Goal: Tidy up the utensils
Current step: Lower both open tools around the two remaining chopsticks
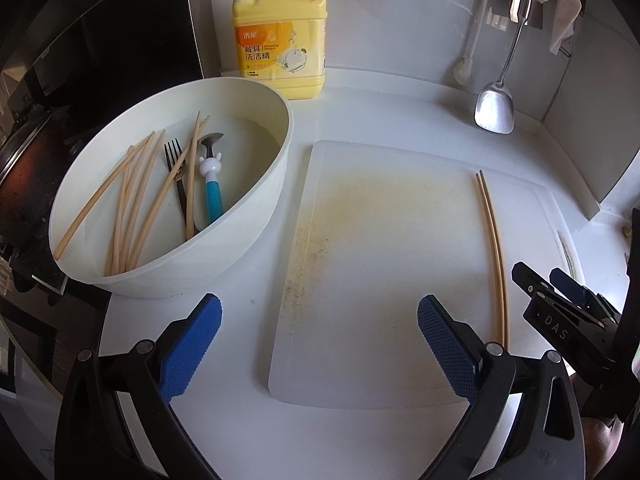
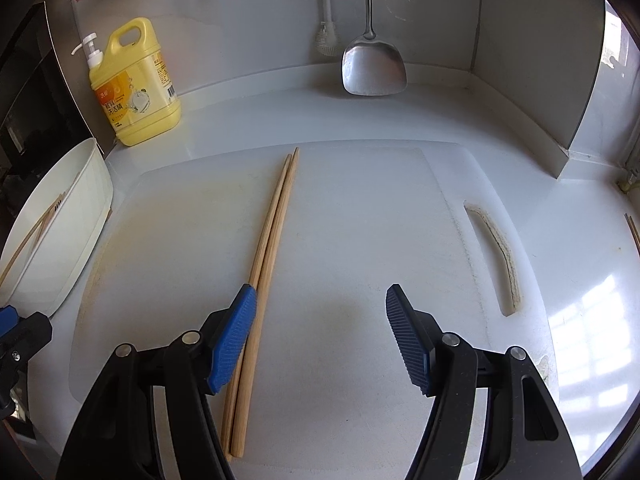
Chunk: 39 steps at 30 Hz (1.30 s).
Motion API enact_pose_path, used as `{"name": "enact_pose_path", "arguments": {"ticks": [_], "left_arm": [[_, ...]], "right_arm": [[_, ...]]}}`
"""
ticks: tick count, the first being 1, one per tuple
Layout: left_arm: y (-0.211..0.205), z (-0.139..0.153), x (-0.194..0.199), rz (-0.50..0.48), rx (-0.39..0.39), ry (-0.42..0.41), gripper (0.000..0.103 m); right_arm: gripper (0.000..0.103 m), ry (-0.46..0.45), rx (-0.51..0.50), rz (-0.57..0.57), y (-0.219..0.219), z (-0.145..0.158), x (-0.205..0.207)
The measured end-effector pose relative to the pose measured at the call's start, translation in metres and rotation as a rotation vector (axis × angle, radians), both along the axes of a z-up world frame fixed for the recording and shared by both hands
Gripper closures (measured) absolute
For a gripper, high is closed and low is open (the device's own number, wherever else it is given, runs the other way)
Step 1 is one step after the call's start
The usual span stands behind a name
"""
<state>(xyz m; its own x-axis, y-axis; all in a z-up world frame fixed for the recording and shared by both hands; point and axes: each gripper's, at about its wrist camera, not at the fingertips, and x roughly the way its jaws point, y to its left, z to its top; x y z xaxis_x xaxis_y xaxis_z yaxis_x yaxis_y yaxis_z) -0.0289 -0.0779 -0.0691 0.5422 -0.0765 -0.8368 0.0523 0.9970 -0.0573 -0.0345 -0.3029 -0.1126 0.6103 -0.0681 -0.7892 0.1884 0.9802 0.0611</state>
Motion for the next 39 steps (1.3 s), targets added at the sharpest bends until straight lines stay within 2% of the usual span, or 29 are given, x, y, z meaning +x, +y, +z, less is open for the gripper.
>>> {"name": "enact_pose_path", "arguments": {"ticks": [31, 39], "left_arm": [[0.002, -0.006, 0.004, -0.013, -0.005, 0.017, 0.006], [-0.001, -0.008, 0.007, -0.030, -0.005, 0.016, 0.006]], "right_arm": [[0.039, 0.031, -0.121, 0.030, 0.022, -0.011, 0.011], [0.041, -0.006, -0.112, 0.037, 0.018, -0.012, 0.013]]}}
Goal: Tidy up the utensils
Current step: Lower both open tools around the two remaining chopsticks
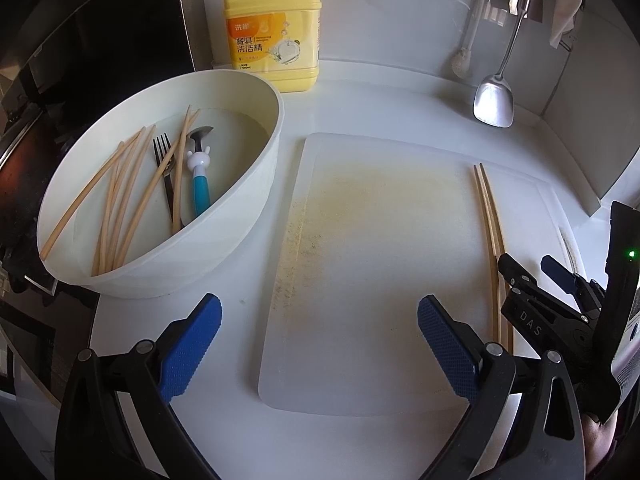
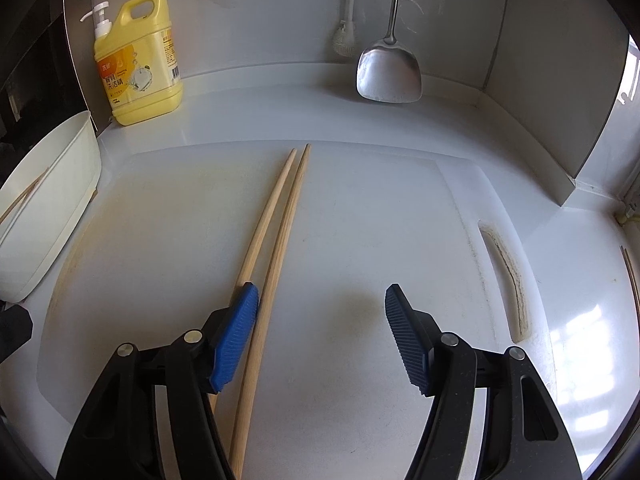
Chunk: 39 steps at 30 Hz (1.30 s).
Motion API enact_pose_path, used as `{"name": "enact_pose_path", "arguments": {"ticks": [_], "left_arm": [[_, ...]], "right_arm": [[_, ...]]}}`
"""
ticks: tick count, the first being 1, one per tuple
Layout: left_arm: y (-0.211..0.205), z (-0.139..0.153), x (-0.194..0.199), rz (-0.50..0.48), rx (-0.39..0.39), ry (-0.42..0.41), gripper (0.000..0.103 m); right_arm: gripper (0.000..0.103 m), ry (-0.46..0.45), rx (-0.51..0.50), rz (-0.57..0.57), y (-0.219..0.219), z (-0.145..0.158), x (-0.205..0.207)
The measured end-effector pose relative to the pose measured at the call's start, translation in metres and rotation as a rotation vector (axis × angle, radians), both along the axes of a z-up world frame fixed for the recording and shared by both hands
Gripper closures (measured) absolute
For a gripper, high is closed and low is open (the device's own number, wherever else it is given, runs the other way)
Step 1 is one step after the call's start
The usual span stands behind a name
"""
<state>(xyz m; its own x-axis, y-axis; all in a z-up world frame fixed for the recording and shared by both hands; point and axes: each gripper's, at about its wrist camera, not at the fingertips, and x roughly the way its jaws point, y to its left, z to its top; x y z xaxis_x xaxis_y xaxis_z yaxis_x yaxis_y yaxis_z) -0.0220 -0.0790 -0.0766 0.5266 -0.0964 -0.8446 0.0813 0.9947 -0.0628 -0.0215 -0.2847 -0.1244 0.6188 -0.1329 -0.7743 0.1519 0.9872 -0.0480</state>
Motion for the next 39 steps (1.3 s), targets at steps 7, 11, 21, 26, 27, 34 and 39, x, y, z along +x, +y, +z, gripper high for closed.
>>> {"name": "enact_pose_path", "arguments": {"ticks": [7, 11, 21, 26, 27, 34, 39], "left_arm": [[-0.026, -0.002, 0.006, -0.043, -0.022, -0.008, 0.006], [-0.044, -0.006, 0.012, -0.056, -0.030, -0.016, 0.006], [-0.088, -0.024, 0.027, -0.087, -0.029, 0.005, 0.006], [-0.103, -0.030, 0.032, -0.087, -0.014, 0.008, 0.006], [-0.105, -0.032, 0.034, -0.086, -0.012, 0.010, 0.006], [-0.116, -0.040, 0.041, -0.071, 0.012, 0.012, 0.006], [-0.120, -0.043, 0.043, -0.057, 0.024, 0.007, 0.006]], "right_arm": [[0.043, -0.007, 0.003, 0.018, -0.018, 0.000, 0.001], [0.043, 0.006, 0.037, 0.025, -0.035, 0.000, 0.005], [0.045, 0.010, 0.041, 0.058, -0.066, 0.001, 0.009], [0.046, 0.006, 0.030, 0.084, -0.070, 0.001, 0.009], [0.046, 0.005, 0.027, 0.084, -0.071, 0.001, 0.009], [0.046, 0.006, 0.032, 0.114, -0.082, 0.001, 0.016], [0.046, 0.014, 0.030, 0.180, -0.085, 0.002, 0.023]]}}
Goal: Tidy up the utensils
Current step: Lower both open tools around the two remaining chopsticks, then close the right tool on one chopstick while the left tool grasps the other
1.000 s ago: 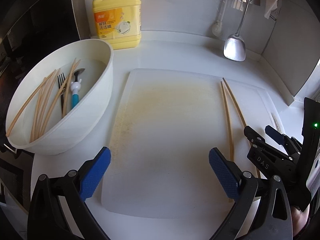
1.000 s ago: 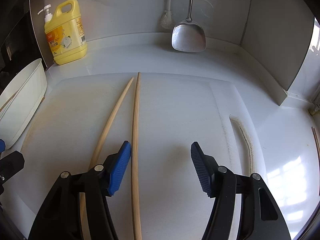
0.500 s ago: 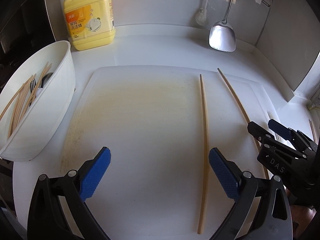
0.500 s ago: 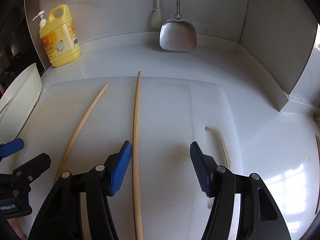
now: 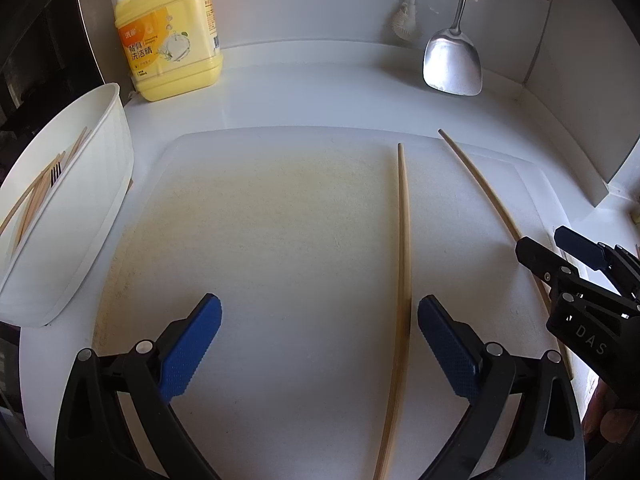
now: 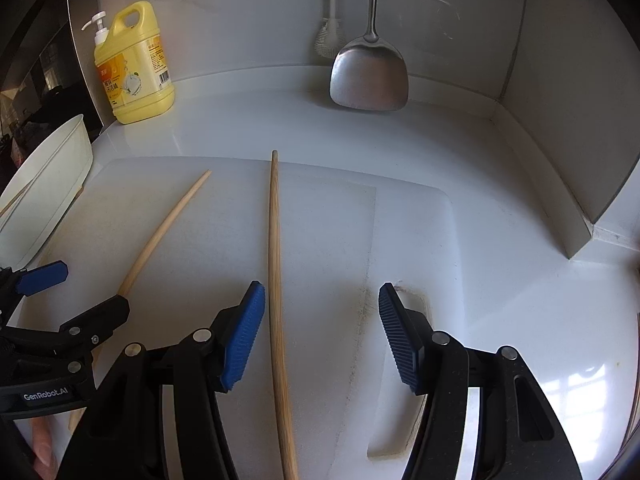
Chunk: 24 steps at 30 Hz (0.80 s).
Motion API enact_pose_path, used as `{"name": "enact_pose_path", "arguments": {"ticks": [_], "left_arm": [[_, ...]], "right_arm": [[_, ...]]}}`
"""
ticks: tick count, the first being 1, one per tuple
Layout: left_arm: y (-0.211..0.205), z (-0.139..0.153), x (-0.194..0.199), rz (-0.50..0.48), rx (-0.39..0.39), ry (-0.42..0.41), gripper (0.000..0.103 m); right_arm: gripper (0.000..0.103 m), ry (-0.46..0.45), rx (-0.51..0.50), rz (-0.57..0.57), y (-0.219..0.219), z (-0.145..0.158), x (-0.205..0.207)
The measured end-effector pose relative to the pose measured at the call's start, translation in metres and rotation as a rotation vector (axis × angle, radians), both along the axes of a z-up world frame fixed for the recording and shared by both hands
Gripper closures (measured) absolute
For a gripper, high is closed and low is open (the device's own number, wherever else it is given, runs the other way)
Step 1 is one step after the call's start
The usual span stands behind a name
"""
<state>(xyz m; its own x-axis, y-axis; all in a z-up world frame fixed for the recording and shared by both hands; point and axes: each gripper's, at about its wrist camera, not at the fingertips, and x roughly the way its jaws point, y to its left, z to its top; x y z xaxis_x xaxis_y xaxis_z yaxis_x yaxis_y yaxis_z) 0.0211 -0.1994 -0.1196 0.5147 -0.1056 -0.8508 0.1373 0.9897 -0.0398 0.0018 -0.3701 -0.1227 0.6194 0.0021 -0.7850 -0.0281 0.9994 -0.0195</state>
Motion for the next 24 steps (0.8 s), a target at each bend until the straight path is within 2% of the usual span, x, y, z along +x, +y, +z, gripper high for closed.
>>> {"name": "enact_pose_path", "arguments": {"ticks": [6, 9, 11, 16, 20, 24], "left_arm": [[-0.001, 0.001, -0.001, 0.016, 0.001, -0.016, 0.008], [-0.005, 0.004, -0.004, 0.004, 0.001, -0.035, 0.021], [-0.010, 0.007, -0.006, -0.017, 0.008, -0.040, 0.038], [-0.015, 0.010, -0.008, -0.035, 0.004, -0.047, 0.063], [-0.016, 0.010, -0.008, -0.038, -0.001, -0.043, 0.086], [-0.016, 0.010, -0.006, -0.045, -0.008, -0.035, 0.095]], "right_arm": [[0.047, -0.008, -0.021, 0.051, 0.001, 0.001, 0.004], [0.050, 0.002, -0.007, 0.059, 0.000, 0.000, 0.006], [0.056, 0.005, -0.010, 0.074, 0.003, 0.001, 0.006], [0.082, -0.012, -0.058, 0.121, 0.019, 0.000, 0.000], [0.093, -0.025, -0.095, 0.134, 0.030, -0.001, -0.003], [0.097, -0.028, -0.095, 0.122, 0.031, -0.002, -0.006]]}}
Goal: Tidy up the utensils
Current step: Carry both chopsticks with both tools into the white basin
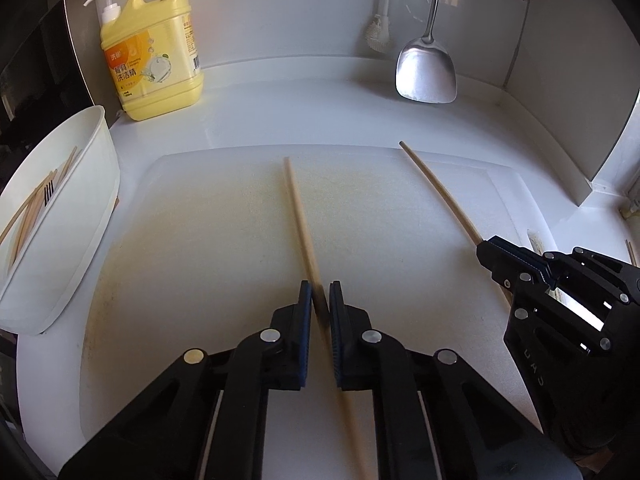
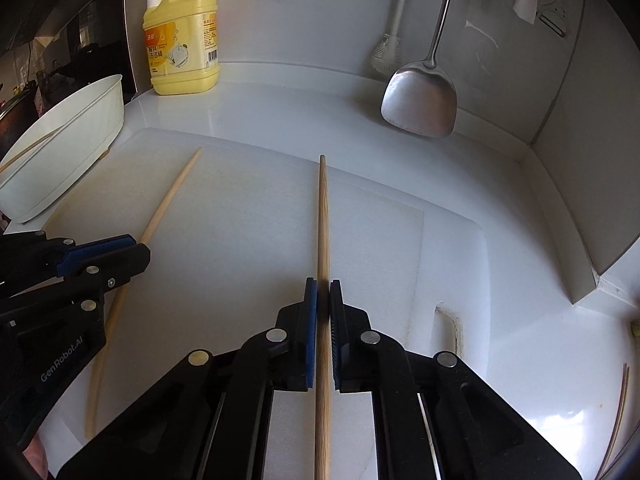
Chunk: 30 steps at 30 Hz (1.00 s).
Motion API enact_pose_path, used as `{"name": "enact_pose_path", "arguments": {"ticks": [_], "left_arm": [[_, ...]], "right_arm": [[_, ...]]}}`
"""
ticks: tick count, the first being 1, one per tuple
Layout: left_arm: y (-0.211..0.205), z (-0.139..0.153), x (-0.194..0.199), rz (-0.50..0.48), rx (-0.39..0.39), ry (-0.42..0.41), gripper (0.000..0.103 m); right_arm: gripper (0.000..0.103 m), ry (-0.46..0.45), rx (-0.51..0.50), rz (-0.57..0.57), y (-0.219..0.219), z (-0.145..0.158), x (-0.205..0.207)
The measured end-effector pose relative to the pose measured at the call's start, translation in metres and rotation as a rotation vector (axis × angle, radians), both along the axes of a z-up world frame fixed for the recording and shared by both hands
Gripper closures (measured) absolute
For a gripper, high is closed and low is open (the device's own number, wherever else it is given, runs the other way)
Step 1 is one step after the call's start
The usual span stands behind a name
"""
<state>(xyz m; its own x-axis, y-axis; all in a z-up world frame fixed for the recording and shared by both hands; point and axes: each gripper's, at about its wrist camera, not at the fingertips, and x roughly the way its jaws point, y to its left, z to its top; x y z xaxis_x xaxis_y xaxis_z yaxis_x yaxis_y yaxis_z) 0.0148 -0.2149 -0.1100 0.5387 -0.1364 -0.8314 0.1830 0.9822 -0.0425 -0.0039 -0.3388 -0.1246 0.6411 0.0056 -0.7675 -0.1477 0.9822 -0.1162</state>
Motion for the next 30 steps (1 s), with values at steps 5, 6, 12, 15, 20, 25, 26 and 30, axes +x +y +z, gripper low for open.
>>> {"name": "enact_pose_path", "arguments": {"ticks": [5, 6, 12, 15, 20, 25, 26, 30], "left_arm": [[0.006, 0.000, 0.000, -0.007, -0.052, 0.026, 0.096], [0.008, 0.001, 0.000, -0.009, -0.067, 0.035, 0.096], [0.014, 0.018, -0.011, -0.034, -0.110, 0.027, 0.096], [0.024, 0.034, -0.019, -0.033, -0.123, 0.018, 0.096], [0.059, 0.069, -0.031, 0.007, -0.120, -0.005, 0.096], [0.120, 0.111, -0.038, 0.075, -0.124, -0.053, 0.096], [0.134, 0.118, -0.037, 0.094, -0.124, -0.062, 0.096], [0.200, 0.135, -0.028, 0.168, -0.122, -0.085, 0.096]], "right_arm": [[0.097, 0.011, 0.093, -0.041, -0.009, 0.002, -0.007], [0.097, 0.011, 0.107, -0.051, -0.011, 0.002, -0.010], [0.097, 0.001, 0.175, -0.098, -0.015, 0.012, -0.025], [0.097, -0.011, 0.193, -0.107, -0.013, 0.022, -0.033], [0.097, -0.046, 0.228, -0.091, 0.003, 0.052, -0.045], [0.097, -0.088, 0.263, -0.038, 0.047, 0.094, -0.043], [0.097, -0.094, 0.271, -0.023, 0.060, 0.102, -0.041], [0.097, -0.105, 0.314, 0.042, 0.117, 0.124, -0.021]]}}
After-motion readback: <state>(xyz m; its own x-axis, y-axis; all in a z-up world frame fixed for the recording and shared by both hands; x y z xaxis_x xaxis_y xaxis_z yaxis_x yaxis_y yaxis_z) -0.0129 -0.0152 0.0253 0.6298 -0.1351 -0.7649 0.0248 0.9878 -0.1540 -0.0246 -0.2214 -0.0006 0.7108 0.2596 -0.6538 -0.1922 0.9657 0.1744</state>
